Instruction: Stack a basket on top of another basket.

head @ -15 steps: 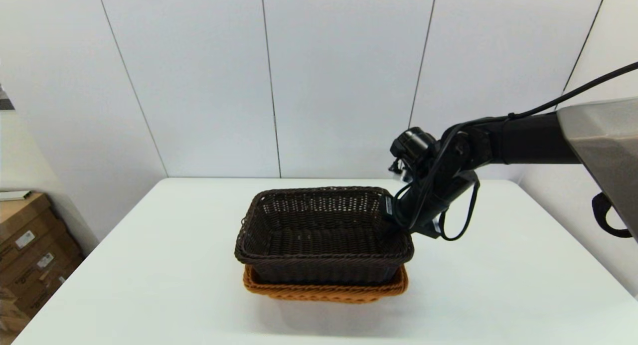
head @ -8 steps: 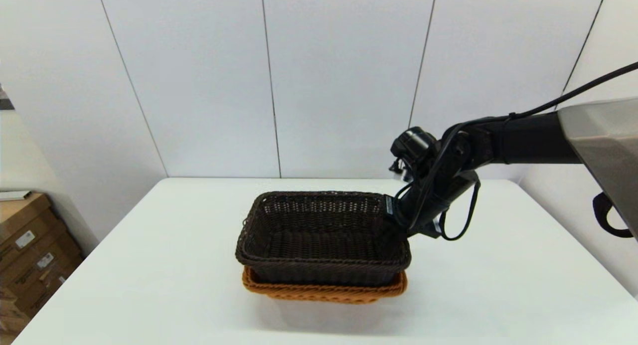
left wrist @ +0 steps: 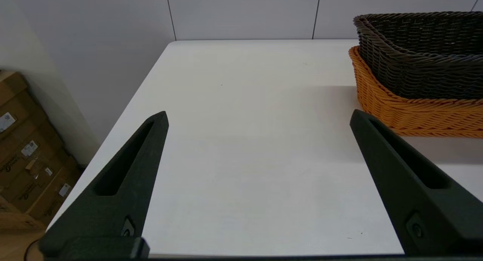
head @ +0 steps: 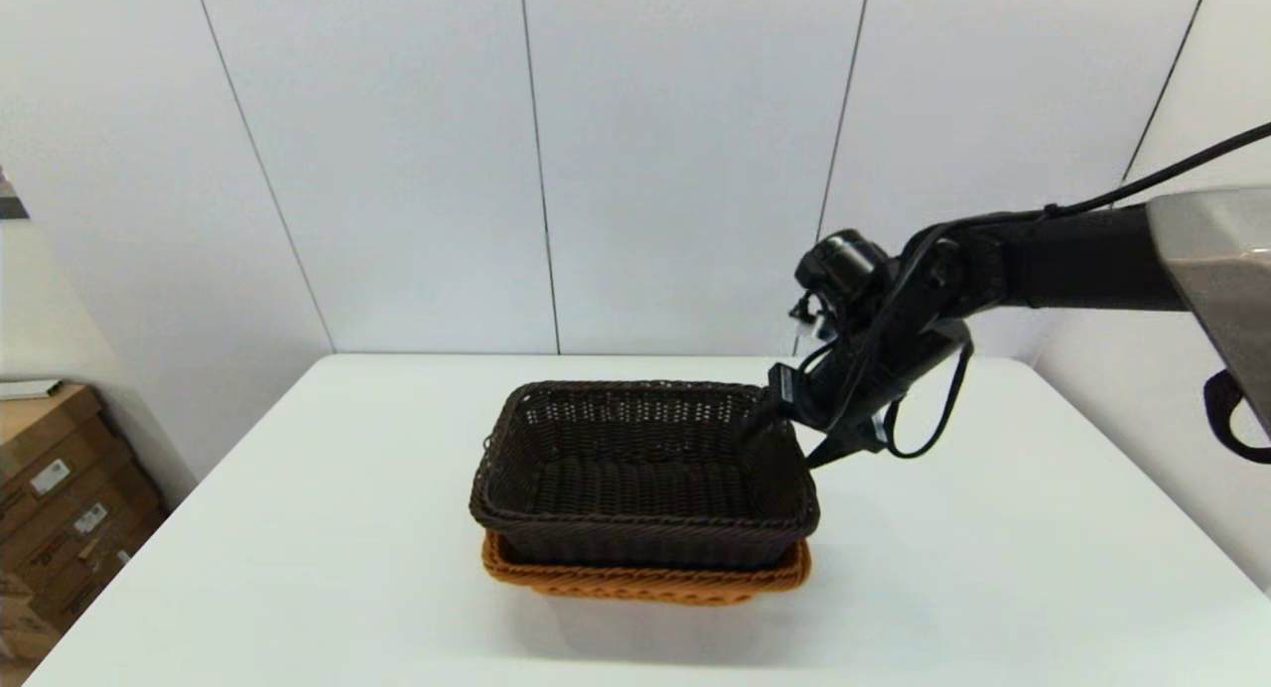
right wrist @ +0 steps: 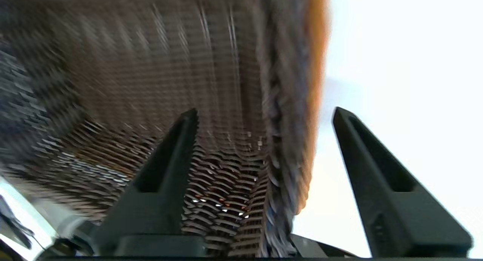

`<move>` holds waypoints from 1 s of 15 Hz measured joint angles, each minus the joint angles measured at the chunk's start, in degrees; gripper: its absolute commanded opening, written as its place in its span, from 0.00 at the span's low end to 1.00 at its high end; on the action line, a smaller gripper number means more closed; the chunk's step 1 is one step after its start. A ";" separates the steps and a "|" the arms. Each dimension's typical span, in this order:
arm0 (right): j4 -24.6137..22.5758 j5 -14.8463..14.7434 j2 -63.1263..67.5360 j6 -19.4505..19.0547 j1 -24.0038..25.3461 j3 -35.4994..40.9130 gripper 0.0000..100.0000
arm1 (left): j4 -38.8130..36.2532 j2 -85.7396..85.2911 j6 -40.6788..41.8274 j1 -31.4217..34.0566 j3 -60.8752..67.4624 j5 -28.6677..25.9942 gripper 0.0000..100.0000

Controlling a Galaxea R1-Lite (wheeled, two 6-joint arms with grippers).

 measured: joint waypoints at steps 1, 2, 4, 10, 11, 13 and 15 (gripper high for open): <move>0.17 0.00 -1.30 0.05 -0.96 -1.08 1.00 | 0.02 0.00 0.02 0.00 0.00 -0.02 1.00; 0.57 -0.04 -3.45 0.02 -1.95 -1.94 1.00 | 0.00 0.00 0.02 0.00 0.00 -0.02 1.00; 2.12 -0.94 -9.48 -0.76 -3.36 -2.68 1.00 | 0.02 0.00 0.02 0.00 0.00 -0.02 1.00; 5.57 -13.53 -37.02 -2.01 -2.86 11.54 1.00 | 0.02 0.00 0.02 0.00 0.00 -0.05 1.00; 5.75 -14.75 -42.57 -2.01 -2.97 15.35 1.00 | 0.02 0.00 0.00 0.00 0.00 0.00 1.00; 6.03 -16.06 -54.03 -2.18 -4.68 22.87 1.00 | 0.00 0.00 0.02 0.00 0.00 -0.02 1.00; 6.92 -16.92 -65.61 -2.44 -7.58 30.29 1.00 | 0.00 0.00 0.02 0.00 0.00 0.00 1.00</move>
